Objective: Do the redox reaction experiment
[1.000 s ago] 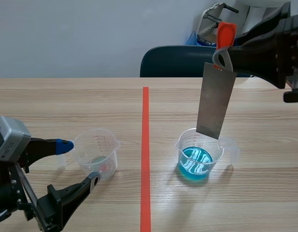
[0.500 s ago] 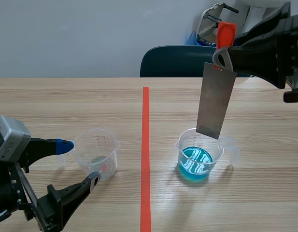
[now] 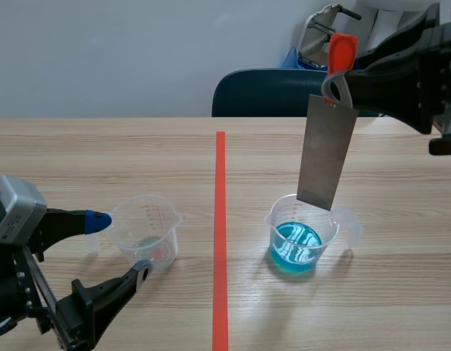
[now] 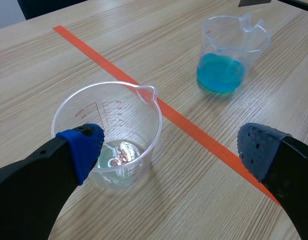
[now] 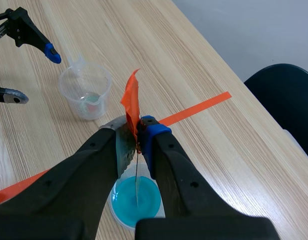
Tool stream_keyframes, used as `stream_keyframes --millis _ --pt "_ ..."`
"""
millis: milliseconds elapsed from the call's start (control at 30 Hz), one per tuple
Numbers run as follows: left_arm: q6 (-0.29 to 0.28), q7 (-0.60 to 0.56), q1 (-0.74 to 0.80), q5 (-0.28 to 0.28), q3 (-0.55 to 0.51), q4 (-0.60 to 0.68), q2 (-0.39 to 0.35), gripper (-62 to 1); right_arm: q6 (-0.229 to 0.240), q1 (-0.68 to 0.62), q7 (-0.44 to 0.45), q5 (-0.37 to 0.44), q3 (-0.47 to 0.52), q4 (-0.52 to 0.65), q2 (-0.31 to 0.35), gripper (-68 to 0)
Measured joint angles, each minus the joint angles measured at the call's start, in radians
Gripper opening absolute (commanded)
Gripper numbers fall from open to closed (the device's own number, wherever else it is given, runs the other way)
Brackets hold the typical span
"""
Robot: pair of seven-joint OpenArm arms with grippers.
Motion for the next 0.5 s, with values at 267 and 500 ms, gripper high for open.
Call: stream_keyframes --millis 267,500 --pt "0.0 0.0 0.0 0.0 0.0 0.0 0.0 -31.7 0.0 0.0 0.0 0.0 0.0 0.0 0.0 -66.9" --pt "0.011 0.001 0.0 0.0 0.0 0.0 0.019 -37.7 0.0 0.0 0.0 0.0 0.0 0.0 0.0 -66.9"
